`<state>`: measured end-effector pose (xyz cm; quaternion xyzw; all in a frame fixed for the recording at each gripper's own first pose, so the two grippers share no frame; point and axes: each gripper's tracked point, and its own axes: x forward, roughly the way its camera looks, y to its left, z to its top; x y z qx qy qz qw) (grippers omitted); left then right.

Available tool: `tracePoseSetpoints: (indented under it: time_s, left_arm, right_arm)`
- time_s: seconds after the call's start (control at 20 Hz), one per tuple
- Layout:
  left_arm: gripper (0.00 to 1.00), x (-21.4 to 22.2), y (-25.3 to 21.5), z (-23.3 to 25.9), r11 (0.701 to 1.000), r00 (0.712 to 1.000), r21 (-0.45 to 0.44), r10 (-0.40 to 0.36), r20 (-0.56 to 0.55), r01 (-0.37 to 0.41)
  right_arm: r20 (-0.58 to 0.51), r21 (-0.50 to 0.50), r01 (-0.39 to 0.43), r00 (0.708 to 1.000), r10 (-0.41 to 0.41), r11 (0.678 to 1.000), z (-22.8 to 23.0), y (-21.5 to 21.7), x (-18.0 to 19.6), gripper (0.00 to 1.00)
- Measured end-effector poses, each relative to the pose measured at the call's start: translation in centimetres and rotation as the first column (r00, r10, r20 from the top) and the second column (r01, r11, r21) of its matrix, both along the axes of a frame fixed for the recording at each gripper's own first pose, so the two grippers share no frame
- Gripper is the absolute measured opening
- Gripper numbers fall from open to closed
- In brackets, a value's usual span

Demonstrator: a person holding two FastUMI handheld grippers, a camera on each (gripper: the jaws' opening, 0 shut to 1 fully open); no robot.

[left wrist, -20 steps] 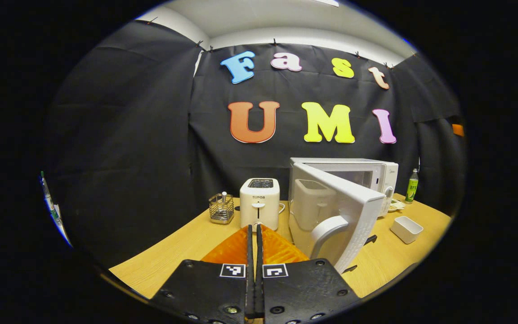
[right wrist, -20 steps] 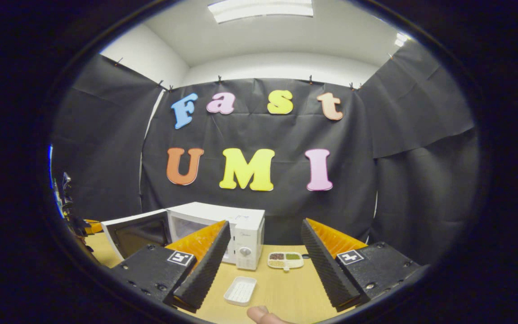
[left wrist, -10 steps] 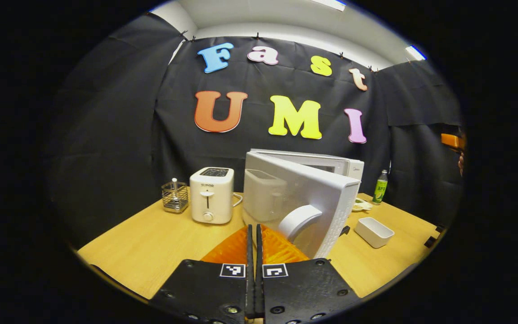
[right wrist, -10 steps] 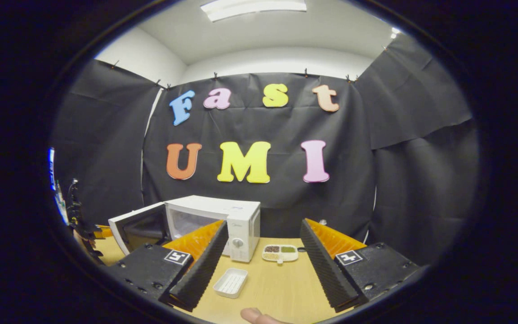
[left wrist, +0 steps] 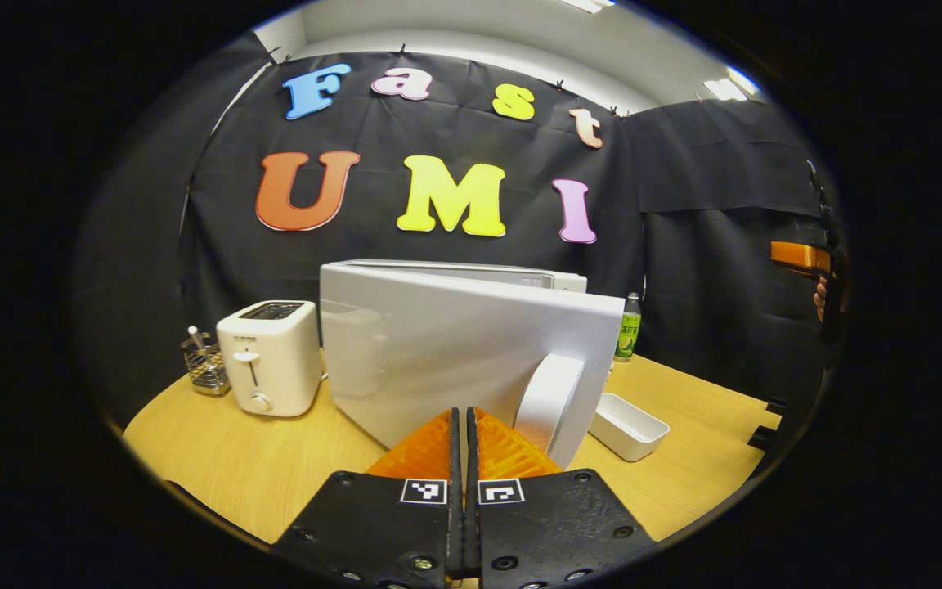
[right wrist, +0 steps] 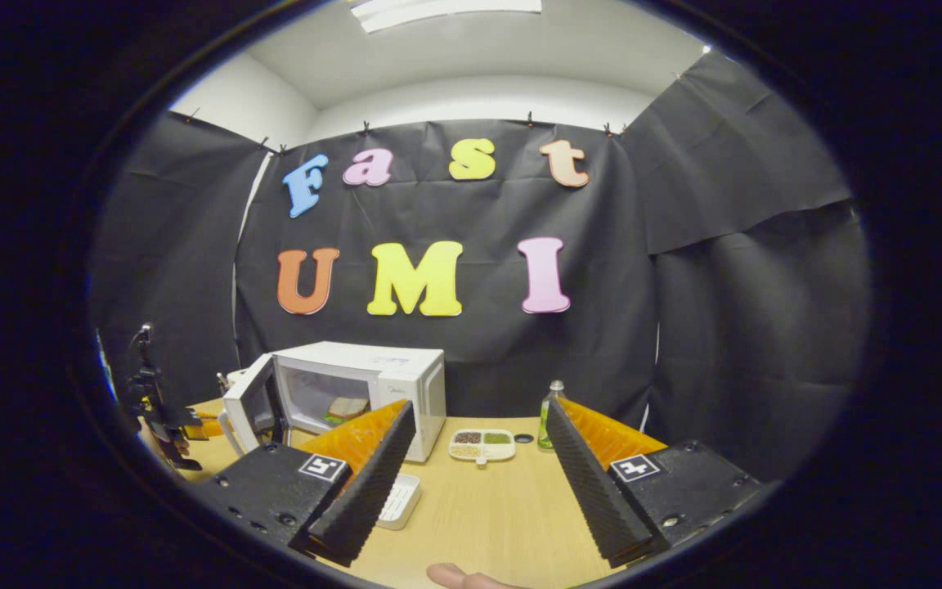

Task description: Open the microwave oven with the left hand, put the food in, and close the microwave oven.

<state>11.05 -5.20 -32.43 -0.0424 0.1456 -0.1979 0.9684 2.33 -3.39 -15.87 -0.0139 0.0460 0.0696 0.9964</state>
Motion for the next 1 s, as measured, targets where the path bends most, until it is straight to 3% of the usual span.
tracePoseSetpoints:
  time_s: [0.2,0.3,0.55,0.65,0.75,1.0]
  left_arm:
    - [0.0,2.8,-3.2,-0.8,0.998,0.999,-0.051,-0.042,-0.003,0.042]
    - [0.0,4.4,-4.5,-0.8,0.997,0.999,-0.063,-0.04,0.007,0.041]
    - [0.0,7.8,-7.2,-1.6,0.999,0.999,-0.038,-0.036,0.011,0.037]
    - [0.0,9.4,-8.3,-1.7,0.999,0.999,-0.028,-0.035,0.017,0.036]
    - [0.0,10.9,-9.3,-1.9,0.998,1.0,-0.047,-0.03,0.006,0.031]
    - [0.0,15.4,-11.5,-1.8,0.996,1.0,-0.085,-0.004,-0.023,0.002]
  right_arm:
    - [-0.007,-0.034,0.02,1.0,-0.02,0.999,0.0,-1.4,0.0,1.0]
    - [-0.008,-0.042,0.031,0.999,-0.032,0.999,-0.1,-1.9,-0.1,0.96]
    - [-0.017,-0.063,0.048,0.999,-0.049,0.997,-0.7,-3.4,0.0,1.0]
    - [-0.022,-0.059,0.057,0.998,-0.058,0.997,-1.1,-3.9,0.4,0.96]
    - [-0.031,-0.033,0.054,0.998,-0.055,0.998,-1.7,-4.1,0.6,1.0]
    - [-0.034,-0.004,0.044,0.998,-0.044,0.999,-3.1,-5.1,1.9,0.96]
